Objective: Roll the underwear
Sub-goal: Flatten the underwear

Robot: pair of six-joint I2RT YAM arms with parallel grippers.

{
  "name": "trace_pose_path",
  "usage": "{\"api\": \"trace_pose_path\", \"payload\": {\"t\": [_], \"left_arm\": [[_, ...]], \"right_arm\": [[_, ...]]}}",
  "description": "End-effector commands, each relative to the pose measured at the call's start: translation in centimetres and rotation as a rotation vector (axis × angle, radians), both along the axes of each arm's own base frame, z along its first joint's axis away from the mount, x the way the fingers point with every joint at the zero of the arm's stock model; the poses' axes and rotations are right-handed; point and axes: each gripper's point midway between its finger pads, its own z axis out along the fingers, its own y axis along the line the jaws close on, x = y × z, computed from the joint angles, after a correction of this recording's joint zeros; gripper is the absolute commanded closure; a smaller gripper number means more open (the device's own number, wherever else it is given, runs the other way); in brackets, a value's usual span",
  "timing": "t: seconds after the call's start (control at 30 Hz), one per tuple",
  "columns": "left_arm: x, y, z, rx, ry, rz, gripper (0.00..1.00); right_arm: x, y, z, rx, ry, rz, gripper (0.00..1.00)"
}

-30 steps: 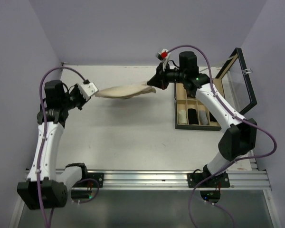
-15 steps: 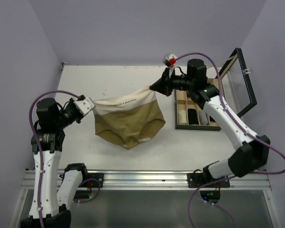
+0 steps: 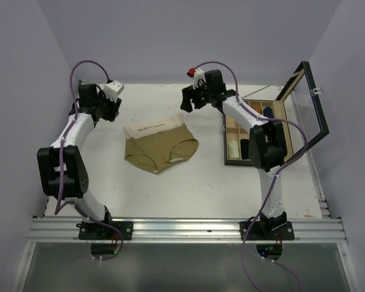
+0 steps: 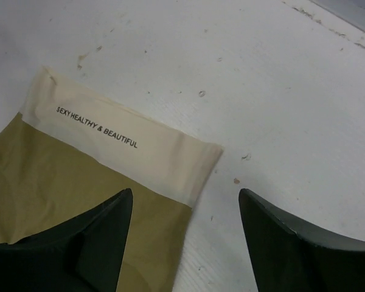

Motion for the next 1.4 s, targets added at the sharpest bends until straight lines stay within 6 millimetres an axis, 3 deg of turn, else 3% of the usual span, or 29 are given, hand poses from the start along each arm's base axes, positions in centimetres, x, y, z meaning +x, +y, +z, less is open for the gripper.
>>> {"api": "trace_pose_path", "payload": {"t": [0.0,0.03,0.07,0.1,0.2,0.33,0.5,0.67,0.77,0.8,0.87,0.93,1.03,1.07,1.1,1.2,1.23,1.33,1.37], "left_arm": [[0.9,2.6,4.5,0.05,-0.117,0.141,0.54],[0.4,2.1,4.7,0.039,-0.132,0.119,0.54],[-0.5,1.6,5.6,0.036,-0.15,0.091,0.53],[-1.6,0.8,4.7,0.017,-0.122,0.051,0.54],[-5.2,-2.3,2.4,-0.092,0.02,-0.057,0.55],[-9.3,-4.6,-1.9,-0.153,0.212,-0.102,0.58],[-12.4,-5.4,-6.5,-0.189,0.43,-0.084,0.63],[-12.9,-5.2,-9.8,-0.201,0.549,-0.035,0.66],[-11.8,-4.6,-11.7,-0.183,0.602,0.004,0.67],[-10.5,-4.2,-11.7,-0.164,0.584,0.014,0.69],[-9.3,-3.9,-12.6,-0.152,0.591,0.018,0.7],[-7.2,-3.8,-11.3,-0.147,0.531,0.003,0.7],[-6.6,-4.9,-7.2,-0.156,0.394,-0.125,0.65],[-7.7,-5.2,-6.9,-0.14,0.367,-0.192,0.63],[-8.9,-6.3,-4.1,-0.168,0.296,-0.275,0.62],[-13.9,-7.7,-3.5,-0.154,0.258,-0.466,0.59],[-15.1,-7.9,-2.3,-0.134,0.21,-0.502,0.58],[-19.7,-8.7,-3.4,-0.127,0.24,-0.629,0.55],[-21.1,-8.9,-4.5,-0.12,0.262,-0.663,0.54]], "right_arm": [[0.7,-2.2,6.8,-0.07,-0.151,-0.04,0.27],[-0.3,-2.2,6.6,-0.072,-0.133,-0.016,0.31],[-2.7,-1.8,5.8,-0.054,-0.076,0.062,0.36],[-4.1,-1.5,5.3,-0.045,-0.049,0.104,0.49],[-8.5,-0.7,2.5,-0.022,0.115,0.196,0.67],[-12.1,-0.9,-2.1,-0.062,0.273,0.243,0.8],[-15.9,-1.1,-7.6,-0.14,0.445,0.307,0.85],[-18.6,-1.1,-10.7,-0.184,0.534,0.335,0.87],[-21.2,-0.3,-11.7,-0.199,0.586,0.375,0.87],[-22.4,0.4,-12.0,-0.213,0.593,0.409,0.88],[-24.5,1.1,-11.9,-0.197,0.632,0.46,0.89],[-26.6,2.3,-11.2,-0.179,0.646,0.52,0.89],[-27.0,2.8,-9.7,-0.16,0.61,0.543,0.85],[-26.3,2.3,-8.9,-0.187,0.553,0.527,0.83],[-26.0,2.1,-8.2,-0.192,0.517,0.525,0.78],[-25.1,1.2,-5.1,-0.157,0.419,0.507,0.69],[-25.0,1.3,-4.3,-0.14,0.388,0.512,0.64],[-26.0,1.9,-1.5,-0.071,0.31,0.551,0.59],[-27.0,2.4,-1.6,-0.066,0.317,0.566,0.55]]}}
